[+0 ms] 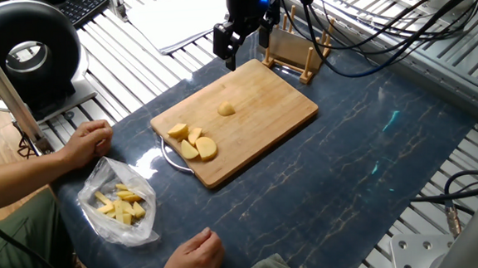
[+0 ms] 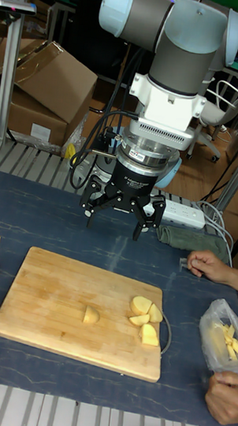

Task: Chop the potatoes

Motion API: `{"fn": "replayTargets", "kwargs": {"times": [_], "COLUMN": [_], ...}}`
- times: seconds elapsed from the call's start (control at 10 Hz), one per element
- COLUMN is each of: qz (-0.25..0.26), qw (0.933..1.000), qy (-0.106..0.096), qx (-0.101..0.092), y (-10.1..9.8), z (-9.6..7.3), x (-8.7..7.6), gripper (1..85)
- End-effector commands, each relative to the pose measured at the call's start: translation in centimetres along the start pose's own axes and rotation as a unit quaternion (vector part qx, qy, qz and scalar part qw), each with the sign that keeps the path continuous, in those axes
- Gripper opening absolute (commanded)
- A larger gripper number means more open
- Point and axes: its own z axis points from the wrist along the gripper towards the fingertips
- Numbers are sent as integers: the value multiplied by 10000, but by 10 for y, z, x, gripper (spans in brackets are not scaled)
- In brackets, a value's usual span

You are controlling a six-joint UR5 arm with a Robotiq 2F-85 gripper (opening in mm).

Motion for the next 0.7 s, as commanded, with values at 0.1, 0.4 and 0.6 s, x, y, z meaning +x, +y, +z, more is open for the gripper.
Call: {"fn": "replayTargets", "kwargs": {"times": [0.1, 0.4, 0.6], "qz": [59, 135, 92], "qw": [9994, 9994, 9992], "qy": [253, 243, 260], "qx": [206, 224, 299], "y": [-5, -1, -9], "z": [1, 2, 1], "x": [12, 10, 12], "gripper": [10, 10, 10]}}
